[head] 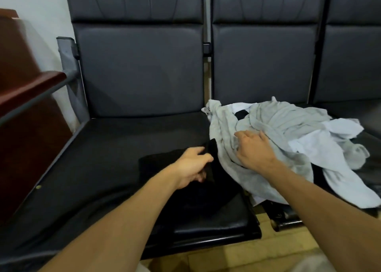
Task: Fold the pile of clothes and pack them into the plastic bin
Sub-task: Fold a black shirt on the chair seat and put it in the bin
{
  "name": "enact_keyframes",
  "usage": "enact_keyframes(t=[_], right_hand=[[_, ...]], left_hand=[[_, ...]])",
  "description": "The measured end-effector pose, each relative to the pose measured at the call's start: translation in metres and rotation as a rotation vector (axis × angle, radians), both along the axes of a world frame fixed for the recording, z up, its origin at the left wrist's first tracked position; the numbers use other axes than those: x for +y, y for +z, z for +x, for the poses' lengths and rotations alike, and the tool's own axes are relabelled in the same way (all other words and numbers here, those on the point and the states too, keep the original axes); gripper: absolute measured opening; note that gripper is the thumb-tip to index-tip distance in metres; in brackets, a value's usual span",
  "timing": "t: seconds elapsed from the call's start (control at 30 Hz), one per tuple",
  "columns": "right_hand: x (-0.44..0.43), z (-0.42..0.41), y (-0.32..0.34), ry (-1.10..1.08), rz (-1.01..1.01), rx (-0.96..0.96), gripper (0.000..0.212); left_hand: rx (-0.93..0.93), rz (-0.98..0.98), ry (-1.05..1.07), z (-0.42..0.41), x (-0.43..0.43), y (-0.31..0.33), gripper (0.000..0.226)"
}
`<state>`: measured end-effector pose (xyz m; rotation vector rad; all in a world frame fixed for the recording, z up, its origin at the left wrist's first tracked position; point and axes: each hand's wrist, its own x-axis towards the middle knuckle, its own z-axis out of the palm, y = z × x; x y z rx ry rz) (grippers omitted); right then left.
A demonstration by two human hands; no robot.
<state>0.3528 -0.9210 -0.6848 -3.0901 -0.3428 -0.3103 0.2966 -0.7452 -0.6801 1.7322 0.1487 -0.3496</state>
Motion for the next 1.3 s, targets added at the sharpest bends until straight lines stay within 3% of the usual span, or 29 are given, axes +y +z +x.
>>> enact_keyframes(t=[0.07,0.1,0.2,0.3,0.47,0.67,0.73,0.8,0.9,0.97,1.03,1.13,1.3], right_hand=[[0.004,-0.001,0.001,0.014,-0.022,-0.017,0.046],[0.007,-0.001,0.001,0.027,-0.017,-0.024,0.049],[0.015,-0.003,0.007,0.085,0.077,-0.076,0.049],[0.024,-0.010,0.012,0.129,0.258,-0.088,0.044],[0.041,-0.020,0.016,0.122,0.408,0.030,0.034],[0.061,-0.032,0.016,0.133,0.276,0.239,0.025],[0.072,-0.041,0.016,0.219,0.184,0.388,0.016],[0.089,-0.049,0.013,0.286,0.094,0.523,0.020],[0.114,-0.052,0.007,0.285,0.045,0.579,0.027],[0.127,-0.052,0.005,0.248,0.045,0.561,0.032],[0.135,-0.052,0.003,0.206,0.026,0.561,0.039],[0.149,-0.054,-0.002,0.141,0.002,0.546,0.049],[0.175,-0.057,-0.011,0.045,-0.009,0.557,0.074]], left_hand=[[0.104,0.079,-0.240,-0.003,-0.006,-0.012,0.065],[0.091,0.100,-0.289,-0.004,-0.006,-0.014,0.070],[-0.162,0.261,-0.192,-0.002,0.007,-0.012,0.058],[-0.400,0.712,-0.212,-0.008,0.037,-0.014,0.050],[-0.188,0.973,-0.523,-0.038,0.078,-0.023,0.048],[-0.161,1.201,-0.492,-0.064,0.128,-0.017,0.045],[-0.123,1.249,-0.465,-0.074,0.151,-0.013,0.046],[-0.118,1.282,-0.469,-0.083,0.170,-0.009,0.045],[-0.161,1.125,-0.428,-0.092,0.187,-0.007,0.040],[-0.230,0.984,-0.232,-0.093,0.196,-0.005,0.035],[-0.282,0.985,0.023,-0.091,0.212,-0.005,0.034],[-0.149,1.060,0.259,-0.092,0.236,-0.014,0.022],[0.103,1.243,0.187,-0.094,0.247,-0.025,0.061]])
